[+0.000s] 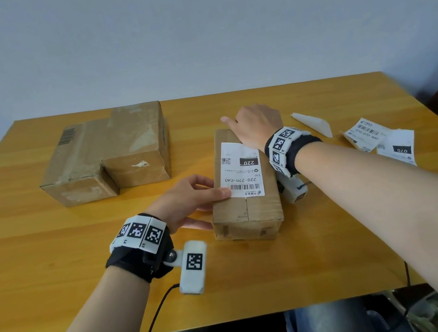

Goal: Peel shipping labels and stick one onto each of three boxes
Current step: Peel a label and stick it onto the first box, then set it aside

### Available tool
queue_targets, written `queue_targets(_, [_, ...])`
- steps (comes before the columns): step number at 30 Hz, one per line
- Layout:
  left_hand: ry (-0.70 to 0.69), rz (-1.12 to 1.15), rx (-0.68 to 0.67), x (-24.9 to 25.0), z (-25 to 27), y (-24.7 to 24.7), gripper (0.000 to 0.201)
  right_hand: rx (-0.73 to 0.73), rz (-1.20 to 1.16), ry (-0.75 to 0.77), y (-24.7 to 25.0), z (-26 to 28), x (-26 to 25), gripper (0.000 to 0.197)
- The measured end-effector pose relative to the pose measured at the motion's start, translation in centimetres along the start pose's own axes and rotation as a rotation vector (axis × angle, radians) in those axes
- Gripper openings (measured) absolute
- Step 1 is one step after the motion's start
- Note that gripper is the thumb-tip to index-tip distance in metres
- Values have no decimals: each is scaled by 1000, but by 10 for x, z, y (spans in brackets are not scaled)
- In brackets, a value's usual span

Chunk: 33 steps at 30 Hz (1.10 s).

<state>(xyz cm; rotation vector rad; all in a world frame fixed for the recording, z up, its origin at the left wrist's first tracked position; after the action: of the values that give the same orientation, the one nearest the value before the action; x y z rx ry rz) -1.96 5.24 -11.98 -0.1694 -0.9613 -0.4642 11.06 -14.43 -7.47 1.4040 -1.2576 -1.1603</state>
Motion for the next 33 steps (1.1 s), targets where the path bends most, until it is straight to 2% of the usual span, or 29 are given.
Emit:
queue_targets(5, [12, -25, -4, 1, 2, 0, 52, 35, 9, 18, 0, -1, 1, 65])
queue_targets(11, [25, -40, 21, 1, 13, 0, 50, 24, -13, 8, 1, 4, 2, 67])
queue_targets(17, [47, -204, 90, 1, 28, 0, 40, -40, 24, -59, 5, 24, 10, 75])
queue_targets(20, [71, -275, 79, 5, 34, -2, 39, -65, 28, -76, 8, 40, 19, 67])
queue_targets(24, [63, -207, 98, 14, 35, -3, 39, -64, 8, 11, 15, 65, 28, 60])
queue_targets(27, [38, -172, 114, 15, 30, -1, 39, -120, 22, -1, 20, 85, 33, 57])
queue_targets(30, [-24, -94, 220, 20, 23, 10, 50, -189, -15, -59, 20, 94, 44, 53])
queue_targets(33, [-232, 79, 455, 31, 21, 30, 57, -222, -91, -204, 27, 103, 65, 51])
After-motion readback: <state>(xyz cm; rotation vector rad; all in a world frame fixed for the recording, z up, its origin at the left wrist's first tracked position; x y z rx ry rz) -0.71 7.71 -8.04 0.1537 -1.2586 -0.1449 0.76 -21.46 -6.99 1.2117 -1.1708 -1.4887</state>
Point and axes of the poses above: each hand's wrist, its own z-axis away from the middle knuckle, its own y-axis out of the back of the hand, x = y × z, the point moved 6 cm from there along -z, towards the middle knuckle, and after that the axes turned 2 degrees about -x, right-handed, at the moved point
